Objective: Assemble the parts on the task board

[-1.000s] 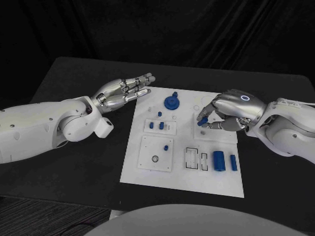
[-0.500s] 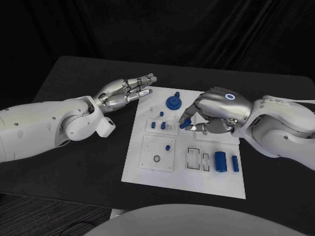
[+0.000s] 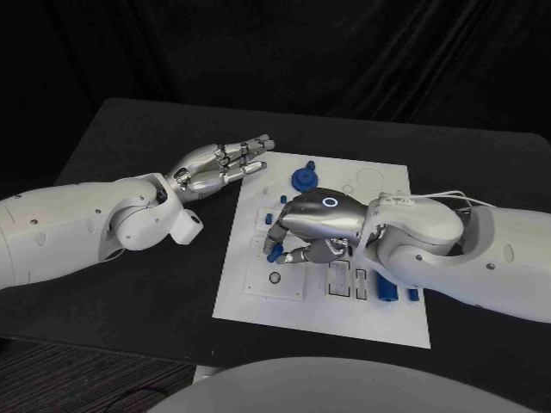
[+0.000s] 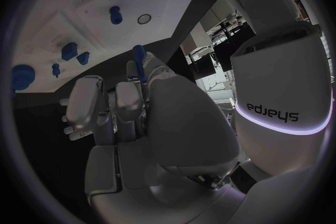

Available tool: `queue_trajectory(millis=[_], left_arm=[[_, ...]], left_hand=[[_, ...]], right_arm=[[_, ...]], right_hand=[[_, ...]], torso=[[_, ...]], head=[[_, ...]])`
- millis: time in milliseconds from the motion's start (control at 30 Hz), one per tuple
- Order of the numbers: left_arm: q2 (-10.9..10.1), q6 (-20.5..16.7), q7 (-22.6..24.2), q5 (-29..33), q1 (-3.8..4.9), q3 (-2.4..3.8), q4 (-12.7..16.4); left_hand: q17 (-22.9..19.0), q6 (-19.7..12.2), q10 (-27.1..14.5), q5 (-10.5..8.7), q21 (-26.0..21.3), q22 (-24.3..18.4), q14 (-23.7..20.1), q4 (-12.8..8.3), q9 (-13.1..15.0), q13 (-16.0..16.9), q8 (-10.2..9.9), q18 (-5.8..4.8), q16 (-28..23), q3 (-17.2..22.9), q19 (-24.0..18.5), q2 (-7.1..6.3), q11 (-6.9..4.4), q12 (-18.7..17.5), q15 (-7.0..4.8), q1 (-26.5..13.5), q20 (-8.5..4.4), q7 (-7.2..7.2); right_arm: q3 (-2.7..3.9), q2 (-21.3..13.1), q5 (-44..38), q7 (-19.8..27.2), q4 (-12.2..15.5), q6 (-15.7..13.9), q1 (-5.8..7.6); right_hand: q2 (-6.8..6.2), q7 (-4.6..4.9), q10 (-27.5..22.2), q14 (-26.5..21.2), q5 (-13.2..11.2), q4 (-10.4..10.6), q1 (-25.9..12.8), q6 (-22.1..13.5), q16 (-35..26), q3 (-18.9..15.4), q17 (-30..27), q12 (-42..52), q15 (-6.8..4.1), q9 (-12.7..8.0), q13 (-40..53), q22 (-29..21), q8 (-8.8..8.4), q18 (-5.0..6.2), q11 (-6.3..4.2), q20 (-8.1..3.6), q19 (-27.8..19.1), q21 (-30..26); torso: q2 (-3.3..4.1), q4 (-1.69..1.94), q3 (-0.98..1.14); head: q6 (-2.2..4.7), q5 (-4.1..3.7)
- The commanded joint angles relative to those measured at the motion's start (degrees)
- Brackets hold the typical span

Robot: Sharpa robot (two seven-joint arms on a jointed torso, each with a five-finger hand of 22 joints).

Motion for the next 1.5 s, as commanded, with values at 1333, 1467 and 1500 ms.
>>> queue_trajectory(millis=[1333, 1467, 1500], left_arm=[[0.25, -0.18, 1.61, 0.09, -0.16, 0.05, 0.10], [0.34, -0.09, 1.54, 0.09, -0.16, 0.05, -0.01], [0.35, -0.07, 1.54, 0.09, -0.16, 0.05, -0.03]], left_hand=[[-0.06, 0.70, 0.08, 0.91, 0.02, 0.03, -0.02, -0.51, 0.12, 0.09, 0.42, 0.66, -0.21, 0.58, 0.04, 0.46, 0.35, 0.24, -0.85, 0.96, -0.54, 0.18], [-0.06, 0.70, 0.08, 0.91, 0.02, 0.03, -0.02, -0.51, 0.12, 0.09, 0.42, 0.66, -0.21, 0.58, 0.04, 0.46, 0.35, 0.24, -0.85, 0.96, -0.54, 0.18], [-0.06, 0.70, 0.08, 0.91, 0.02, 0.03, -0.02, -0.51, 0.12, 0.09, 0.42, 0.66, -0.21, 0.58, 0.04, 0.46, 0.35, 0.24, -0.85, 0.96, -0.54, 0.18]], right_arm=[[0.02, 2.89, -6.05, -1.55, -2.41, 6.23, -2.57], [0.02, 2.83, -6.05, -1.73, -2.30, 6.77, -2.57], [0.02, 2.81, -6.05, -1.77, -2.27, 6.89, -2.57]], right_hand=[[-0.67, -0.23, 1.41, -0.03, -0.65, -0.44, 0.55, 0.33, -0.39, 1.31, -0.37, -0.19, -0.32, 0.10, 0.30, 8.49, -0.35, 1.33, -0.55, -0.03, -0.59, -1.28], [-0.69, -0.22, 1.42, -0.10, -0.68, -0.44, 0.51, 0.37, -0.54, 1.35, -0.59, -0.20, -0.32, 0.11, 0.31, 8.42, -0.35, 1.39, -0.53, -0.03, -0.68, -1.58], [-0.69, -0.22, 1.42, -0.10, -0.68, -0.44, 0.51, 0.37, -0.54, 1.35, -0.59, -0.20, -0.32, 0.11, 0.31, 8.42, -0.35, 1.39, -0.53, -0.03, -0.68, -1.58]], torso=[[0.02, -0.10, -0.11], [0.03, -0.09, -0.12], [0.02, -0.10, -0.12]], head=[[-0.01, 0.06], [-0.01, 0.06], [-0.01, 0.09]])
